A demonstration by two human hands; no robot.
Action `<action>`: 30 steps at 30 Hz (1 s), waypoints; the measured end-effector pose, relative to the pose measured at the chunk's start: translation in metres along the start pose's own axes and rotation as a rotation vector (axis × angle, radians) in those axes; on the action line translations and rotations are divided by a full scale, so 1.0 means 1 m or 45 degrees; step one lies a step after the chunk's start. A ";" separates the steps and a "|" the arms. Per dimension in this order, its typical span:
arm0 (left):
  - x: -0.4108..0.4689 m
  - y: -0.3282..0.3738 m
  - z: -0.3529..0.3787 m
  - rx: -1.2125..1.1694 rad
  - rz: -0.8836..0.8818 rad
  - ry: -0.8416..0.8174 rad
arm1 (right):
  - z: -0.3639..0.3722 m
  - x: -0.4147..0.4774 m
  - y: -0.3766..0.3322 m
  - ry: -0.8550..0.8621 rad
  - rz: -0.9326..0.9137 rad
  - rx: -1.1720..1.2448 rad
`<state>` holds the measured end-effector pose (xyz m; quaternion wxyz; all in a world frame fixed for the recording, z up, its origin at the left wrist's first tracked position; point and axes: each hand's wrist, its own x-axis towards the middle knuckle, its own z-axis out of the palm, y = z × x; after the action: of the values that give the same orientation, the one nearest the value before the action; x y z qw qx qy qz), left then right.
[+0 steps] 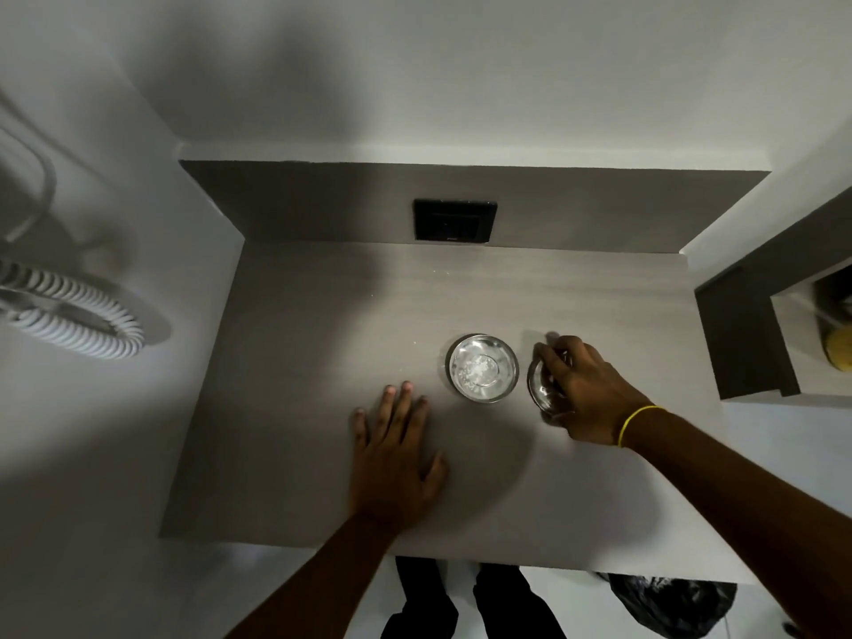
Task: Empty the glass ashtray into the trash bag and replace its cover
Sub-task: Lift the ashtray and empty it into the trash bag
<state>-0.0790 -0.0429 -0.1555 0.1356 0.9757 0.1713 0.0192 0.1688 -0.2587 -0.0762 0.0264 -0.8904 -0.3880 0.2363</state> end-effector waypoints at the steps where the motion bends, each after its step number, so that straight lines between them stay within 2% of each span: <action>1: 0.000 0.000 0.000 -0.002 -0.003 0.000 | 0.000 0.000 -0.001 -0.004 0.004 -0.010; 6: 0.001 -0.001 0.001 0.000 0.000 0.006 | -0.003 0.005 -0.012 0.044 0.049 -0.125; 11: 0.001 -0.001 0.003 -0.025 0.005 0.021 | -0.014 0.041 -0.048 0.196 0.042 0.060; 16: 0.002 0.001 -0.002 -0.019 -0.029 -0.061 | -0.021 0.071 -0.067 0.118 -0.015 0.194; 20: -0.002 0.006 -0.002 -0.035 0.013 -0.070 | -0.027 0.069 -0.054 0.096 -0.013 0.379; 22: -0.008 0.017 -0.001 -0.066 0.118 -0.060 | -0.028 0.056 -0.038 0.157 0.046 0.592; 25: -0.011 0.066 0.002 -0.126 0.417 -0.116 | -0.027 0.014 0.001 0.323 0.179 0.885; 30: 0.001 0.165 0.019 -0.092 0.899 -0.329 | -0.001 -0.092 0.073 0.597 0.411 1.395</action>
<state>-0.0220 -0.1968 -0.1294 0.1754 0.9636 -0.1948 -0.0527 0.1649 -0.3741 -0.0549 0.5285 -0.8232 -0.0544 0.2002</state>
